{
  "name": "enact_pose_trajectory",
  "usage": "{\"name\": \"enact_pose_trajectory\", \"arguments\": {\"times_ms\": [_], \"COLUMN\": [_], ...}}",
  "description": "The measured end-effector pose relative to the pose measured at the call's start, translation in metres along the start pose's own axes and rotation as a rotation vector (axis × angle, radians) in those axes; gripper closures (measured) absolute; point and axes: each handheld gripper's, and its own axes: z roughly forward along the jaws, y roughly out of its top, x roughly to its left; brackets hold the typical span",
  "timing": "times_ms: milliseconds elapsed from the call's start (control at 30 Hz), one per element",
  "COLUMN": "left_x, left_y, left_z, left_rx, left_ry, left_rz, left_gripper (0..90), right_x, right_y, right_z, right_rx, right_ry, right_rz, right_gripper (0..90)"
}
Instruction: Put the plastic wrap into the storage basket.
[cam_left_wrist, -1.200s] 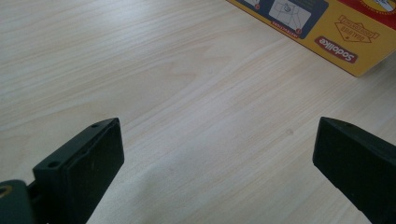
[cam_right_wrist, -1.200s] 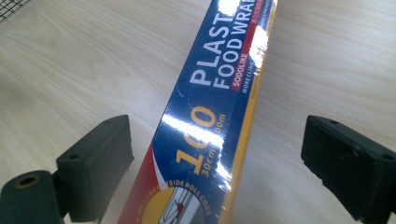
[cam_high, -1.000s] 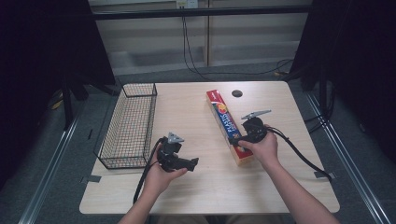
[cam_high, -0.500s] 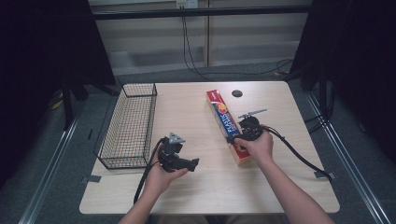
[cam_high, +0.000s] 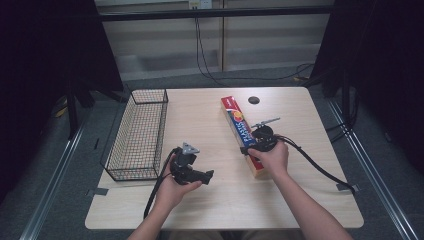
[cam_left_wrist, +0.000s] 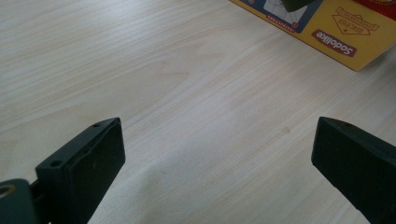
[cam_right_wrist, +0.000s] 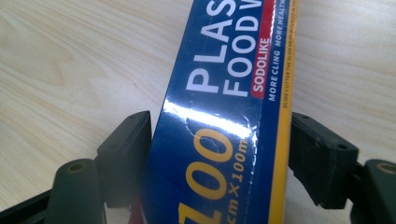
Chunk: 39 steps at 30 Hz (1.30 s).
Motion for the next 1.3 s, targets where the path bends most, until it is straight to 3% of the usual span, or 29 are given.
{"name": "enact_pose_trajectory", "arguments": {"times_ms": [200, 700, 933, 1133, 1300], "left_x": [0.001, -0.002, -0.003, -0.003, -0.002], "left_y": [0.0, 0.0, 0.0, 0.0, 0.0], "left_z": [-0.001, 0.001, 0.002, 0.002, 0.003], "left_rx": [0.016, 0.014, 0.002, 0.014, 0.021], "left_ry": [0.017, 0.004, 0.005, 0.008, 0.006], "left_rz": [0.023, 0.019, 0.012, 0.016, 0.031], "left_gripper": [3.0, 3.1, 3.1, 3.1, 3.1], "right_x": [0.0, 0.0, 0.003, 0.002, 0.0], "right_y": [0.001, 0.004, 0.01, 0.01, 0.012], "right_z": [0.001, 0.007, 0.008, 0.01, 0.013], "right_rx": [-0.002, 0.029, 0.078, 0.061, 0.059], "right_ry": [-0.003, -0.008, -0.03, -0.032, -0.029], "right_rz": [0.012, 0.052, 0.015, 0.016, 0.046], "right_gripper": [26.7, 28.5, 28.8, 28.7, 28.7]}}
